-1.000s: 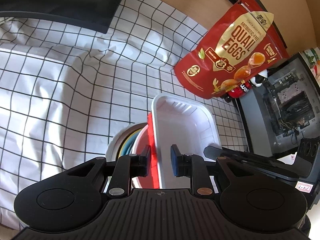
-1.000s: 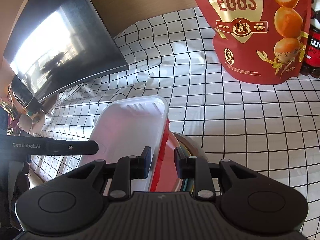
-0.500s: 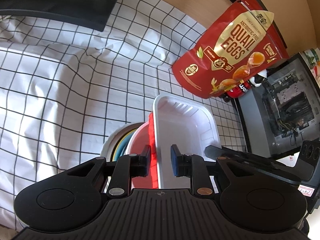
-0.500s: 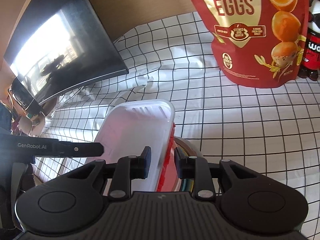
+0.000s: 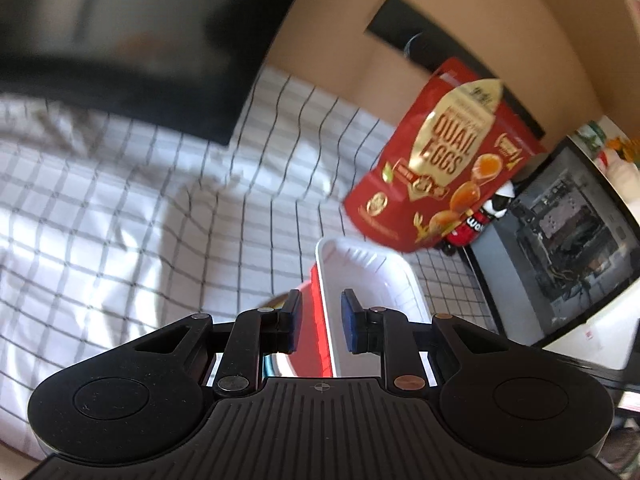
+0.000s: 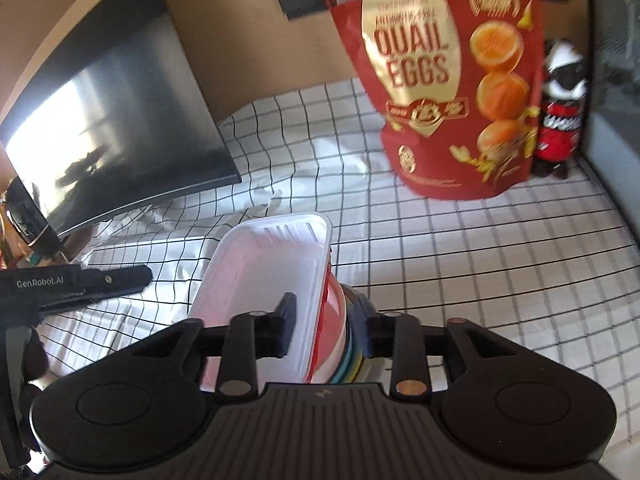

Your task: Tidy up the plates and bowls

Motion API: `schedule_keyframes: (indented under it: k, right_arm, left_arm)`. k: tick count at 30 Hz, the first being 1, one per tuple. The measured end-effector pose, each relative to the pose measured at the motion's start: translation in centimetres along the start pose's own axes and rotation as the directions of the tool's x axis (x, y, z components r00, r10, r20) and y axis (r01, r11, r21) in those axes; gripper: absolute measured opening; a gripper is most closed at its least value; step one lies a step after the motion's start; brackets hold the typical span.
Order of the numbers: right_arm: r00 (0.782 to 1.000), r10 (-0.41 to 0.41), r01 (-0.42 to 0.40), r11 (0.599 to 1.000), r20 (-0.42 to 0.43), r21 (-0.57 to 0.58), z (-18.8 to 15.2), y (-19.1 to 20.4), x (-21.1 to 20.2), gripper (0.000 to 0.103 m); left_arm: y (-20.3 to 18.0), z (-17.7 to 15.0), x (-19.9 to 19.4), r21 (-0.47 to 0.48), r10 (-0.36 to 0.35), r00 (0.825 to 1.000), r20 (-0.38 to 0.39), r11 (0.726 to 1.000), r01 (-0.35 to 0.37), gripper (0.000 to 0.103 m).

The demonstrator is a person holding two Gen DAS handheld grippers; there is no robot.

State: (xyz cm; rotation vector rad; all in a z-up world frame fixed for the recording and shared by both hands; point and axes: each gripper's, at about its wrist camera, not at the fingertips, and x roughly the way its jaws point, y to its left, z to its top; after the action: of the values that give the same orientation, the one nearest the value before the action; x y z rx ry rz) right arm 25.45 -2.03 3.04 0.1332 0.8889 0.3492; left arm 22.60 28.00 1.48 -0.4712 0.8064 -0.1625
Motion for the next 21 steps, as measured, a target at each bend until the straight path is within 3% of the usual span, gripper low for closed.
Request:
schedule_keyframes:
  k: [5, 8, 11, 13, 17, 21]
  right_arm:
    - [1.000, 0.003, -0.003, 1.000, 0.016, -0.024, -3.3, 1.6, -4.0, 0.048]
    - [0.999, 0.008, -0.008, 1.000, 0.031, -0.029, -5.1, 2.1, -5.7, 0.053]
    - [0.999, 0.049, -0.048, 0.998, 0.015, -0.030, -6.9, 2.2, -6.9, 0.058]
    - [0.998, 0.064, -0.064, 0.997, 0.008, -0.048, -8.5, 2.2, -7.6, 0.063]
    - [0.998, 0.039, -0.044, 0.993, -0.048, -0.108, -12.7, 2.1, -8.3, 0.064]
    - [0.997, 0.015, -0.023, 0.994, -0.074, -0.105, -16.1, 1.6, -9.1, 0.064]
  left_arm:
    - [-2.5, -3.9, -4.8, 0.094, 0.076, 0.989, 0.126, 0.992, -0.088, 0.019]
    - [-5.1, -6.9, -7.7, 0.164, 0.142, 0.969, 0.201, 0.971, -0.176, 0.017]
    - [-7.7, -9.8, -9.0, 0.176, 0.249, 0.937, 0.247, 0.939, -0.296, 0.017]
    - [-9.1, -11.9, -9.3, 0.171, 0.266, 0.936, 0.232, 0.936, -0.309, 0.017]
    - [-11.1, -16.0, -8.9, 0.144, 0.217, 0.970, 0.110, 0.962, -0.232, 0.017]
    - [-12.4, -19.6, -9.1, 0.172, 0.286, 0.956, 0.067, 0.940, -0.293, 0.016]
